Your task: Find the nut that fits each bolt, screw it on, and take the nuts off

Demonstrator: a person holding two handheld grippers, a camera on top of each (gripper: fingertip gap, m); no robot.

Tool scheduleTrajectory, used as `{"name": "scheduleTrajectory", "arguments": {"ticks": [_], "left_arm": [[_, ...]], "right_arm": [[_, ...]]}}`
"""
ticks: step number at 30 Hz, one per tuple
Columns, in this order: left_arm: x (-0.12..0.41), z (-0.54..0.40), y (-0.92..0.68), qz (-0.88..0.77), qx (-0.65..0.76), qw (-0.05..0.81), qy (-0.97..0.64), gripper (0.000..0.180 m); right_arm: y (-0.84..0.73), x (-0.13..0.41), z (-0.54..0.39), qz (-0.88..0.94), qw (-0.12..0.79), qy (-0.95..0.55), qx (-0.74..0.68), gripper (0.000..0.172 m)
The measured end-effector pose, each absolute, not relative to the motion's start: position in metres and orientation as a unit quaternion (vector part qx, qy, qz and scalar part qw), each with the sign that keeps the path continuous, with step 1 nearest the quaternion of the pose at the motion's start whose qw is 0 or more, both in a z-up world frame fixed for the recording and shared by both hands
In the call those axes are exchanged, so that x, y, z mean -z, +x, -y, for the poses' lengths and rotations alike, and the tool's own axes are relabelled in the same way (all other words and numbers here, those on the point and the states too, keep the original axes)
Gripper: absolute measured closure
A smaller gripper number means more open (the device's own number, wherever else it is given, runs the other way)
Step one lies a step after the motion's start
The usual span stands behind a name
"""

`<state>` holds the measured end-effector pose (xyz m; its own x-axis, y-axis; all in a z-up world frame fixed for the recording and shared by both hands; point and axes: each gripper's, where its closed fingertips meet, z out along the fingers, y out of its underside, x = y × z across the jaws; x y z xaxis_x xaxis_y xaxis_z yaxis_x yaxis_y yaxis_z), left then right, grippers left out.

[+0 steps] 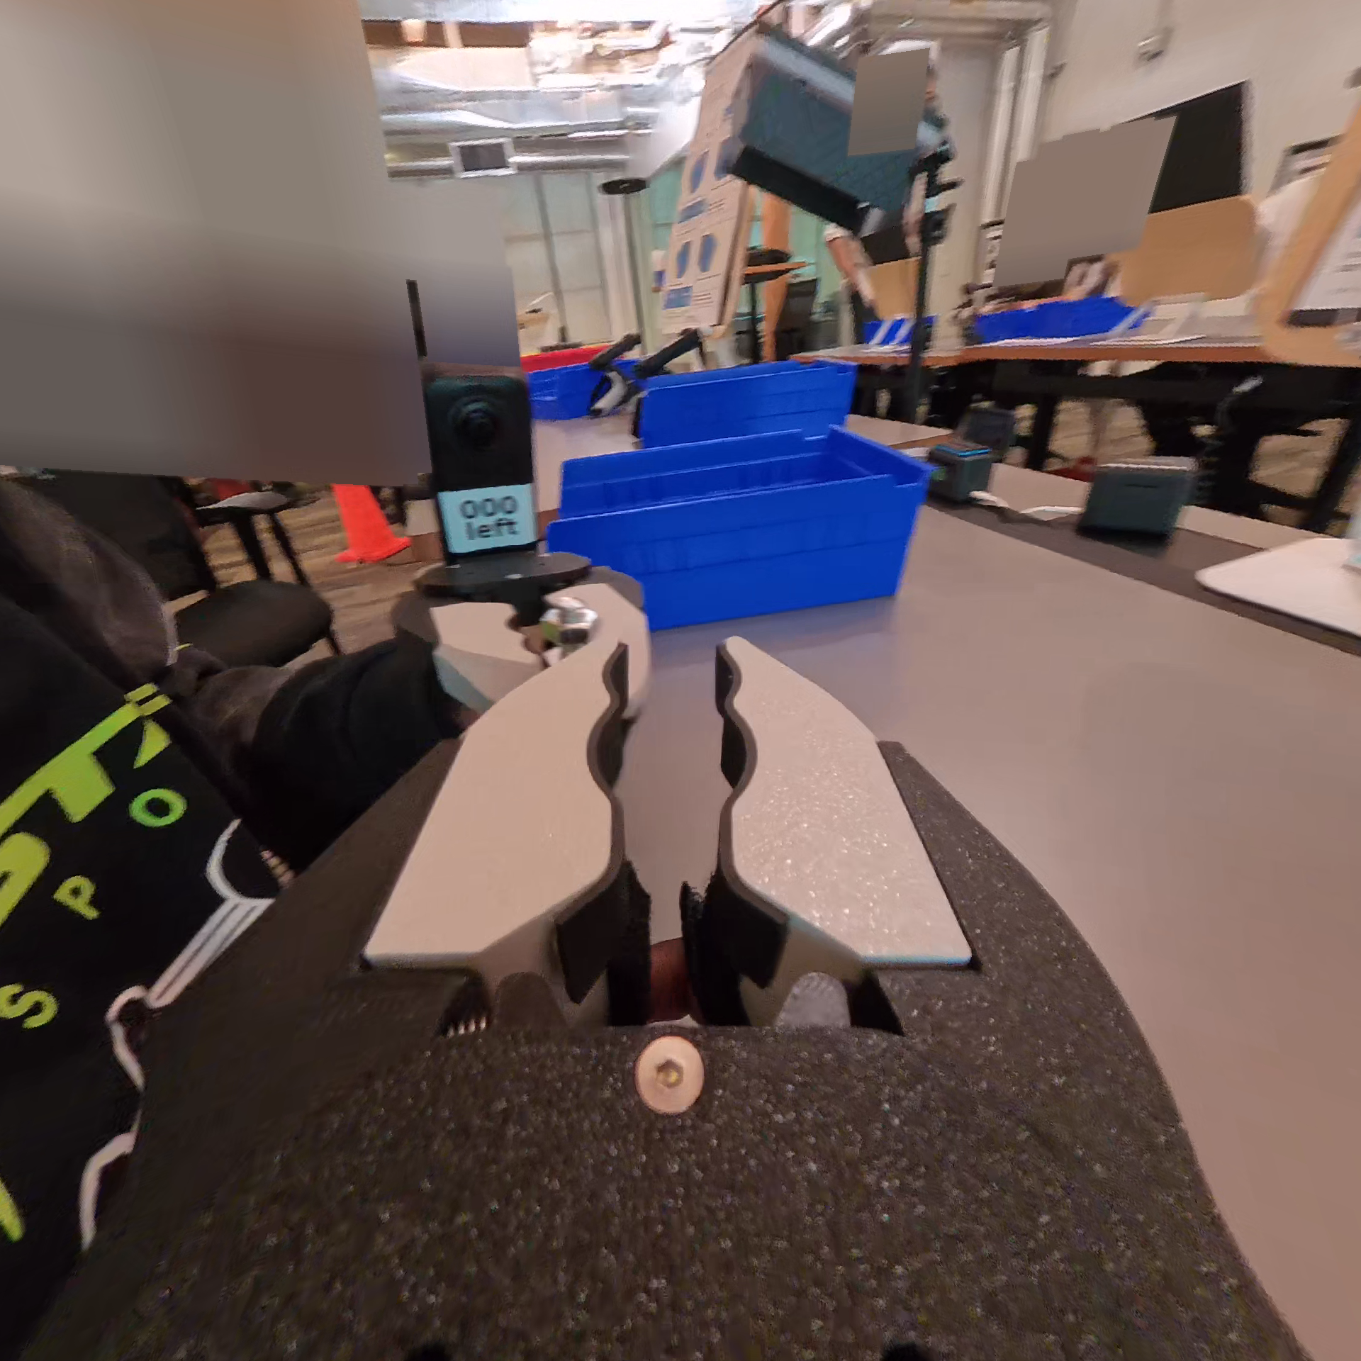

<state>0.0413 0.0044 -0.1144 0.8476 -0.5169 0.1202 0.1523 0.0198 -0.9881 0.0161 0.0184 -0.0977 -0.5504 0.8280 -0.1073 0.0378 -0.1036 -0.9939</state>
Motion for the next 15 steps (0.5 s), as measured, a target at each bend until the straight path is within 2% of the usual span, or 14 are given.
{"name": "scheduleTrajectory", "arguments": {"ticks": [4,10,15], "left_arm": [[0.116,-0.006,0.041,-0.138,0.235,0.698,-0.662,0.166],[0.12,-0.007,0.042,-0.144,0.226,0.692,-0.67,0.166],[0.125,-0.009,0.046,-0.157,0.216,0.684,-0.679,0.166]], "right_arm": [[0.021,0.098,-0.033,0.58,0.31,-0.376,-0.653,0.153],[0.025,0.093,-0.006,0.59,0.267,-0.335,-0.684,0.134],[0.014,0.096,0.019,0.6,0.242,-0.322,-0.691,0.129]]}}
